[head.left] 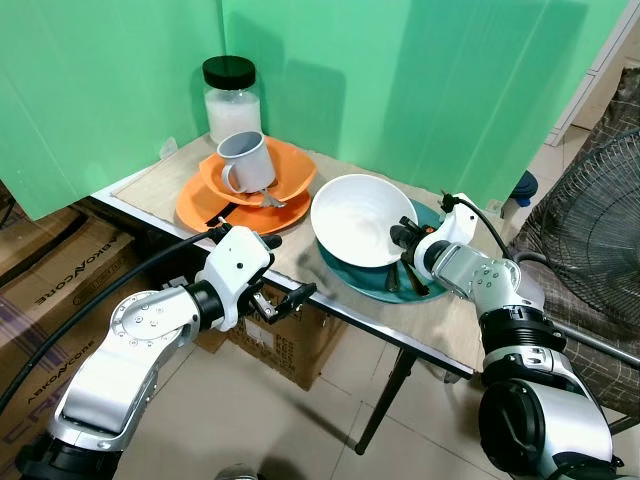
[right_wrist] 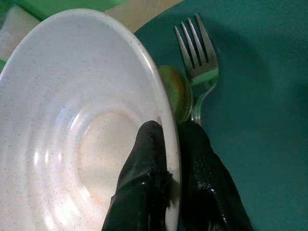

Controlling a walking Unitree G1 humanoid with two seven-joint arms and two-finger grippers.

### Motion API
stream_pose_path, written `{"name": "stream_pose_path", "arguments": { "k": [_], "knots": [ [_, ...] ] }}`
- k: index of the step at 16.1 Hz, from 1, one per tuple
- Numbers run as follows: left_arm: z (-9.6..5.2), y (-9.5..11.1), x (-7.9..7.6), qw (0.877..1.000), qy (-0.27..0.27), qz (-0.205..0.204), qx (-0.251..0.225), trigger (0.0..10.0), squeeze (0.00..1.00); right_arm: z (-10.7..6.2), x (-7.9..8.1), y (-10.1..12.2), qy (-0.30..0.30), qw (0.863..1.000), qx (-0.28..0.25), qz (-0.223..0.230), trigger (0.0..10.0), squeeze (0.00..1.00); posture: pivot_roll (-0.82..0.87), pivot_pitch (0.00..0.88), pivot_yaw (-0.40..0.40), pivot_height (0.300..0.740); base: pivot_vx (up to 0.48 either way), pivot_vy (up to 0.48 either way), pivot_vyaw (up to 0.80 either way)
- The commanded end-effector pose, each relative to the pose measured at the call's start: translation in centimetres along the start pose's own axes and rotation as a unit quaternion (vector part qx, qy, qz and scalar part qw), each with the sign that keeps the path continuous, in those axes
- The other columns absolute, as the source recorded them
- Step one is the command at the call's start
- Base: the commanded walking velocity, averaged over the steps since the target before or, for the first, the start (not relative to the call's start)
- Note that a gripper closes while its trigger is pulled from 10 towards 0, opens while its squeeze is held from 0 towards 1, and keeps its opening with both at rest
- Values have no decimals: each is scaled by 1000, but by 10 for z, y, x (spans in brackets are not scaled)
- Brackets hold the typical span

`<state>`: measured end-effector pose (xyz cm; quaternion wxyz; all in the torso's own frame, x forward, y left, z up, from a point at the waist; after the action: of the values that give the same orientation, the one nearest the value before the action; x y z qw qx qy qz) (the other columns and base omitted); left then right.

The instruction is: Setting the table

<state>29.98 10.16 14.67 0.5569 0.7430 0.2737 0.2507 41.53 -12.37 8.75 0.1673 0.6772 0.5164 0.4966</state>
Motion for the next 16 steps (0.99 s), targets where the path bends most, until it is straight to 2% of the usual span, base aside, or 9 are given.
{"name": "stream_pose_path", "arguments": {
  "k": [1, 3, 6, 8, 9, 10, 11, 12, 16],
  "knots": [
    [2, 3, -1, 1000, -5, 9, -2, 10000, 0, -5, 14, 31, 25, 998, -54, 0, 0, 0, 161, 0, -69, 740, 0, 0, 0],
    [3, 5, 3, 1000, 3, 6, -7, 10000, 0, -9, 22, 46, 39, 995, -89, -8, 0, 0, 151, 0, -59, 740, 0, 0, 0],
    [1, 16, 10, 999, 31, -4, -35, 10000, 0, -42, 41, 85, 59, 968, -212, -120, 0, 0, 152, 0, -71, 740, 0, 0, 0],
    [2, 15, 24, 995, 91, -8, -45, 10000, 0, -67, 38, 91, 58, 951, -274, -130, 0, 0, 150, 0, -76, 740, 0, 0, 0],
    [3, 17, 29, 991, 121, -12, -59, 10000, 0, -86, 38, 93, 71, 939, -320, -105, 6745, 0, 143, 0, -78, 740, 0, 0, 0],
    [3, 19, 30, 988, 135, -15, -73, 10000, 0, -96, 38, 89, 75, 933, -335, -106, 10000, 0, 136, 0, -77, 740, 0, 0, 0],
    [2, 21, 30, 987, 140, -17, -78, 10000, 0, -100, 37, 87, 73, 932, -338, -111, 10000, 0, 134, 0, -76, 740, 0, 0, 0],
    [0, 23, 30, 984, 153, -18, -86, 10000, 0, -108, 31, 83, 40, 924, -349, -151, 10000, 0, 130, 0, -76, 740, 0, 0, 0],
    [7, 26, 31, 976, 197, -4, -97, 10000, 0, -135, 9, 71, -61, 905, -363, -215, 10000, 0, 136, 0, -64, 740, 0, 0, -800]
  ]
}}
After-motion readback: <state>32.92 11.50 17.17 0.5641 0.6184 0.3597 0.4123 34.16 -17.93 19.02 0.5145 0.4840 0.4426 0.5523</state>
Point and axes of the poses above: a point about 5 cm out from each wrist's last joint towards the gripper, its own z axis pointing out of the wrist towards the gripper, its own y axis along the axis of the wrist's last joint, x = y × z, the point moved 6 cm from there along z, pointing out of the wrist towards the gripper, and after that the axes turned 12 degrees about -z, right-handed, at the moved point
